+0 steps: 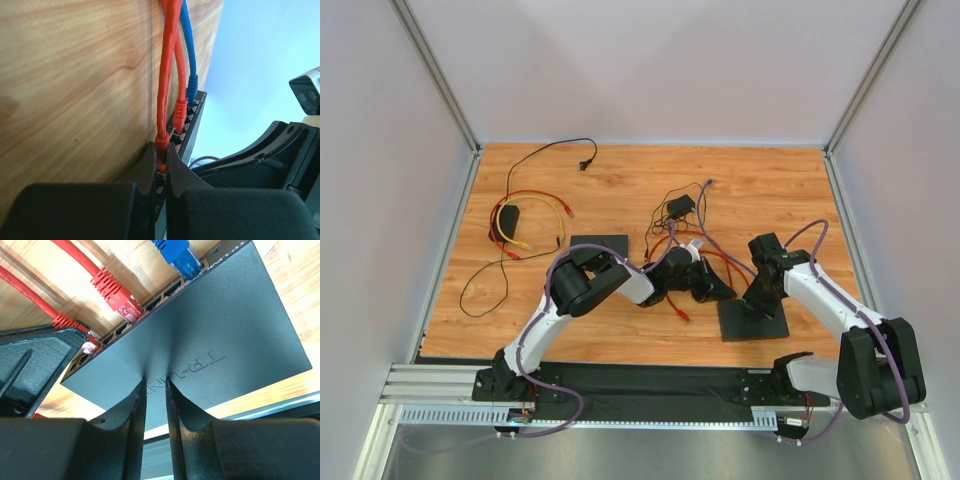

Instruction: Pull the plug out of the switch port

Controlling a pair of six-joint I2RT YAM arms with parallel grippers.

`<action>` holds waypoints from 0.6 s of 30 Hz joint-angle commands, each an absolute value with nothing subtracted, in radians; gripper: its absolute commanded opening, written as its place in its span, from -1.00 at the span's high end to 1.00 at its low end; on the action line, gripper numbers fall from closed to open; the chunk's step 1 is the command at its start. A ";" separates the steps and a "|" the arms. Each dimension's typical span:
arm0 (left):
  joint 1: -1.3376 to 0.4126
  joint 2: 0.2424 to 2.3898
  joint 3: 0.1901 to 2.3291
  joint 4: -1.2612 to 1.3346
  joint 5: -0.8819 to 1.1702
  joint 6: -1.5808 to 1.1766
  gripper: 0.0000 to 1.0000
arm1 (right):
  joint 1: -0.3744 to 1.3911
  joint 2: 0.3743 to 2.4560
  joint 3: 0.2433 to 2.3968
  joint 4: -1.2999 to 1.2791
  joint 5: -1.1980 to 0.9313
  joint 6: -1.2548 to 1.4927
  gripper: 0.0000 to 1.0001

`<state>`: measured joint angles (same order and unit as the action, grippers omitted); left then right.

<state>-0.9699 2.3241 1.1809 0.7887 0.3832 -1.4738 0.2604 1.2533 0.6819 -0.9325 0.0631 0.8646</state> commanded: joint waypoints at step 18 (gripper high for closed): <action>-0.910 2.177 1.238 0.661 0.261 -1.184 1.00 | 0.259 1.315 0.621 -0.890 0.101 0.844 0.52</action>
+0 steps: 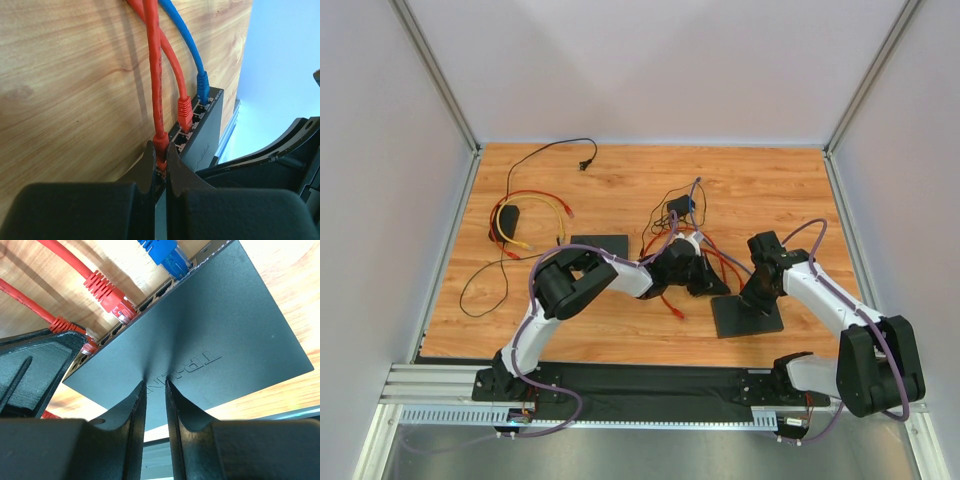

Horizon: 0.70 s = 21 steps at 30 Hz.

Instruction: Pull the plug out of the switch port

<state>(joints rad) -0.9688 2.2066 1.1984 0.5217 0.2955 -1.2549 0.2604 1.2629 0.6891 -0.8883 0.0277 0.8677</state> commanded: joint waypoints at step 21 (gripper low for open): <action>-0.902 2.223 1.246 0.724 0.337 -1.135 0.17 | 0.259 1.250 0.730 -0.816 0.071 0.700 0.28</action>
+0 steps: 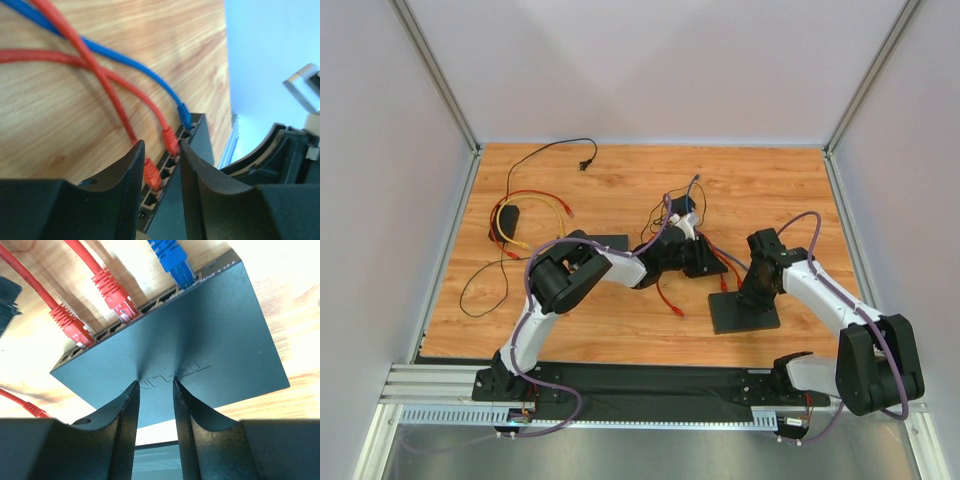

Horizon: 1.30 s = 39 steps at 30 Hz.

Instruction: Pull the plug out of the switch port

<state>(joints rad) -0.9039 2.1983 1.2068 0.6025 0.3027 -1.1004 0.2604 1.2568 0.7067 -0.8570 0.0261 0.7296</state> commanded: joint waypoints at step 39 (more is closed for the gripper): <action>-0.871 2.307 1.224 0.614 0.615 -1.164 0.26 | 0.230 1.361 0.779 -0.819 0.054 0.600 0.29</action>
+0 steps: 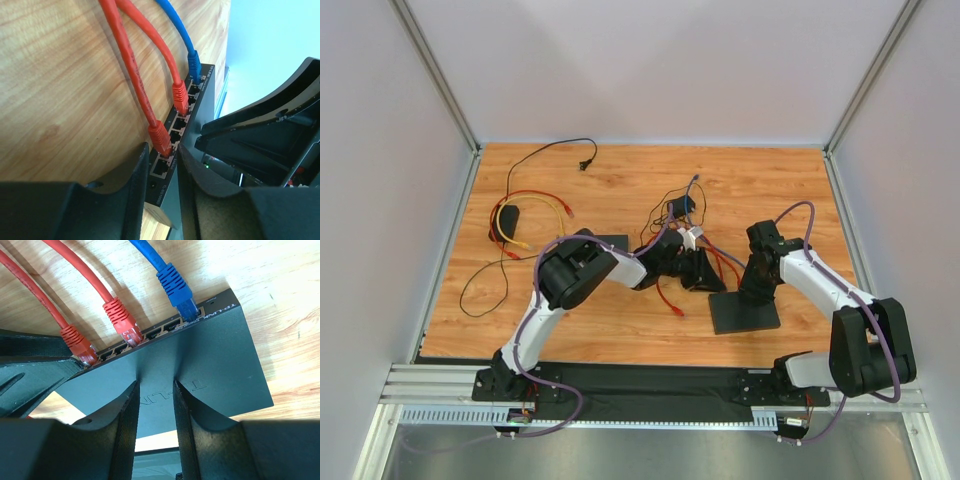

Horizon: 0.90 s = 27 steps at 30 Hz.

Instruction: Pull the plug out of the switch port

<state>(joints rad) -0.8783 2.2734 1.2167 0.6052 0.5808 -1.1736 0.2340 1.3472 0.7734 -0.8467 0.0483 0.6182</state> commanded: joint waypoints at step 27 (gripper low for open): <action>-0.854 2.382 1.164 0.872 0.490 -1.293 1.00 | 0.230 1.408 0.715 -0.805 0.075 0.659 0.42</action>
<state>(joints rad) -0.8616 2.3596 1.2011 0.8135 0.6415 -1.3289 0.2321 1.3544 0.7715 -0.8486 0.0517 0.6243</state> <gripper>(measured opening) 0.137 0.305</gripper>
